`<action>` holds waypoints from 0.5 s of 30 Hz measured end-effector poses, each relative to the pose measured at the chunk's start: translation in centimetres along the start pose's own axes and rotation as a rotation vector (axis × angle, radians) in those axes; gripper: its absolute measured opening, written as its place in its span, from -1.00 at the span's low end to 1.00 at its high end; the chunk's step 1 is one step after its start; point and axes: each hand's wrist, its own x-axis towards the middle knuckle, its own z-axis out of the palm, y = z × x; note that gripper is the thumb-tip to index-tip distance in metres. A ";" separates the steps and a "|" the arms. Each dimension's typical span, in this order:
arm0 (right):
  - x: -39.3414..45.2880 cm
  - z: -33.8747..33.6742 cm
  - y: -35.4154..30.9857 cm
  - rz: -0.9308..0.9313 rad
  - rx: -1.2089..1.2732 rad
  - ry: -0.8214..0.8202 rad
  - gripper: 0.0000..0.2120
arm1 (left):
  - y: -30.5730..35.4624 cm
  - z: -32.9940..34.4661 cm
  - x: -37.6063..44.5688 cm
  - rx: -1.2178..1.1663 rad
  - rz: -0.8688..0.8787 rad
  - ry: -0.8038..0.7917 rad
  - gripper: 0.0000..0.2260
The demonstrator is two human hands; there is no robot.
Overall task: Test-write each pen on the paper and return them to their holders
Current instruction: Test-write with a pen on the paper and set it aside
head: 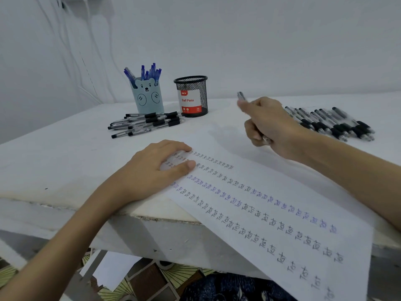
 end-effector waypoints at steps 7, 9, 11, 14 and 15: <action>1.0 -1.1 0.1 0.059 0.077 0.010 -0.66 | 0.1 -0.1 0.0 -0.010 -0.002 0.002 -0.40; 0.8 -1.0 0.0 0.054 0.075 0.003 -0.69 | 0.2 -0.1 -0.1 -0.019 -0.006 0.002 -0.40; 0.9 -0.8 0.1 0.046 0.081 0.001 -0.75 | 0.3 -0.2 0.0 -0.022 -0.017 -0.004 -0.44; 0.5 -0.9 0.1 0.038 0.062 0.022 -0.75 | 0.7 -0.3 -0.3 -0.022 -0.032 -0.008 -0.49; 0.5 -0.9 0.1 0.025 0.050 0.031 -0.75 | 0.7 -0.3 -0.3 -0.024 -0.036 -0.011 -0.50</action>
